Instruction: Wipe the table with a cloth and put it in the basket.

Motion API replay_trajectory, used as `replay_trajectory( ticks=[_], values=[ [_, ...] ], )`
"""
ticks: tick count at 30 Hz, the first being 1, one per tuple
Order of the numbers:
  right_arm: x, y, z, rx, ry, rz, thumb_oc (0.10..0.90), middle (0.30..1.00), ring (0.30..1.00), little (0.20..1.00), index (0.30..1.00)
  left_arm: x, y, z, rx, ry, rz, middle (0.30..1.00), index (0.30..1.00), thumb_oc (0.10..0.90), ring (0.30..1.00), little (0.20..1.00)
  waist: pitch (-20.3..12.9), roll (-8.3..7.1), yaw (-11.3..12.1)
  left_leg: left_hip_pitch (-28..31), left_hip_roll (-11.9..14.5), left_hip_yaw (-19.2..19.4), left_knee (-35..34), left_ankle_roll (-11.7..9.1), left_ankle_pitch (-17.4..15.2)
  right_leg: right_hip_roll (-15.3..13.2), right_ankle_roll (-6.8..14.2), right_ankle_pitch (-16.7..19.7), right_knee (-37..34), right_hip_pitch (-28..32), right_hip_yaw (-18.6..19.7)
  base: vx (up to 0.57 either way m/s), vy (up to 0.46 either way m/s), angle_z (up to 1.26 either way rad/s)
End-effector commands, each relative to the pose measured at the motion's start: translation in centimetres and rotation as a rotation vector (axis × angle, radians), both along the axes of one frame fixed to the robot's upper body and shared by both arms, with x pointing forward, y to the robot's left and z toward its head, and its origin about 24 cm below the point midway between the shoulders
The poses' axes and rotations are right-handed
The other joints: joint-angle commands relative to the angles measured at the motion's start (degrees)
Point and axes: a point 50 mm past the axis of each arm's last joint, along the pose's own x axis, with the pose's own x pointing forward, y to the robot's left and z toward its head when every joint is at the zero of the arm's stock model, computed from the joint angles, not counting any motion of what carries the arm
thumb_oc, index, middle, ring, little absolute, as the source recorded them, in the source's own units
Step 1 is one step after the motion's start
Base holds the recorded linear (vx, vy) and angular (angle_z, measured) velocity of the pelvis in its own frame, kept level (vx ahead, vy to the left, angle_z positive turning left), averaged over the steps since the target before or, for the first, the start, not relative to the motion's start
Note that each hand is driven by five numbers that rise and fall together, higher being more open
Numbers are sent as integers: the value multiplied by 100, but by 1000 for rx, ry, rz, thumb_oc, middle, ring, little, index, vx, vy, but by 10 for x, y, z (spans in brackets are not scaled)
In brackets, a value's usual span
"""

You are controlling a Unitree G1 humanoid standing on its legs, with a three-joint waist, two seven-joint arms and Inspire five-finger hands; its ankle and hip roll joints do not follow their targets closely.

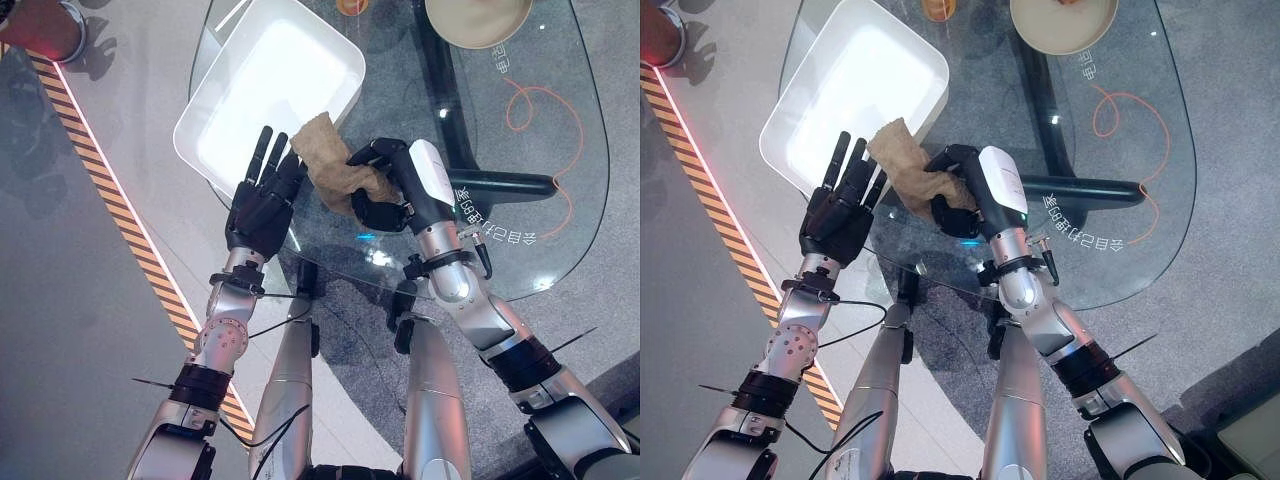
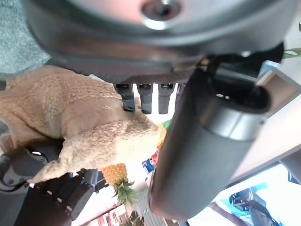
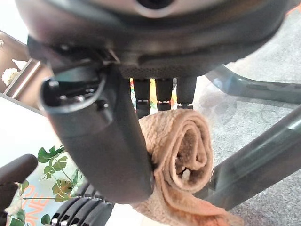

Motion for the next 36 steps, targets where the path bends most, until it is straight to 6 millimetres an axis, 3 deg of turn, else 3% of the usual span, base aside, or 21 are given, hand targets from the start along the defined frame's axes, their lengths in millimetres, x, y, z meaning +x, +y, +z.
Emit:
replay_trajectory(
  ticks=[1, 36],
  values=[
    [-56, 46, 95, 114, -491, 337, 100, 300, 300, 200, 300, -11, -7, 45, -16, -226, 4, 900, 900, 800, 900, 900, -138, 0, -49, 302, -714, 479, 519, 675, -862, 595, -18, 593, -1023, 473, -30, 0, 0, 0],
    [-58, 65, 85, 34, -381, 458, 100, 300, 300, 200, 300, -12, -12, 49, -3, -279, -16, 900, 900, 800, 900, 900, -138, 5, -35, 302, -717, 490, 529, 657, -850, 607, -48, 548, -950, 450, -46, 0, 0, 0]
  ],
)
